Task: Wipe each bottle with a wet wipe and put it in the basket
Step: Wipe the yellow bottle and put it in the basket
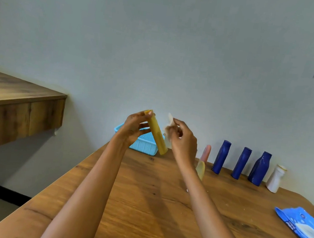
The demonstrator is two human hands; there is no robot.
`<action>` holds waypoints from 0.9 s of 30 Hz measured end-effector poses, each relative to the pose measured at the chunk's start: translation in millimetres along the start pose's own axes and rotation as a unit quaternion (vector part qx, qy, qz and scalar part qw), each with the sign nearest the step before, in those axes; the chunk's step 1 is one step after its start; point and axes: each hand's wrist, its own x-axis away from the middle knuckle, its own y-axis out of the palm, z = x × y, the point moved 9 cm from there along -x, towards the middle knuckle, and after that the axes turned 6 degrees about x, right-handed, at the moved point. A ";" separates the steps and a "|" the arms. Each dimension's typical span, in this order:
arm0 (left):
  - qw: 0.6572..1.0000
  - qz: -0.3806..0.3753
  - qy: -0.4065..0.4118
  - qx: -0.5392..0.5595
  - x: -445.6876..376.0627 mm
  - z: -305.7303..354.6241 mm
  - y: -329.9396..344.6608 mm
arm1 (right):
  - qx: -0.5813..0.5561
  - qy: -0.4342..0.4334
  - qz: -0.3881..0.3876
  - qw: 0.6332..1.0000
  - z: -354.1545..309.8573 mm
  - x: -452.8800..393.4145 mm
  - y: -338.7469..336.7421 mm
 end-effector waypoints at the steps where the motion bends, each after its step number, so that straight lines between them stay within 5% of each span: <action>1: 0.999 -0.045 0.001 -0.018 1.9 0.1 11.3 | 0.010 -0.021 -0.003 1.000 -11.6 -3.1 4.3; 7: 0.990 -0.135 0.021 -0.039 6.8 12.9 30.6 | 0.008 0.005 0.010 1.000 -27.3 -31.1 14.9; 21: 0.993 -0.076 0.092 -0.023 10.8 28.7 25.8 | 0.041 0.201 -0.138 0.969 56.3 -0.3 50.0; 23: 0.992 -0.075 0.095 -0.020 11.5 28.5 27.4 | -0.046 0.282 -0.147 0.947 68.7 9.3 53.0; 27: 0.991 -0.062 0.110 -0.048 11.2 29.6 28.3 | -0.327 0.433 -0.148 0.827 70.6 35.1 61.6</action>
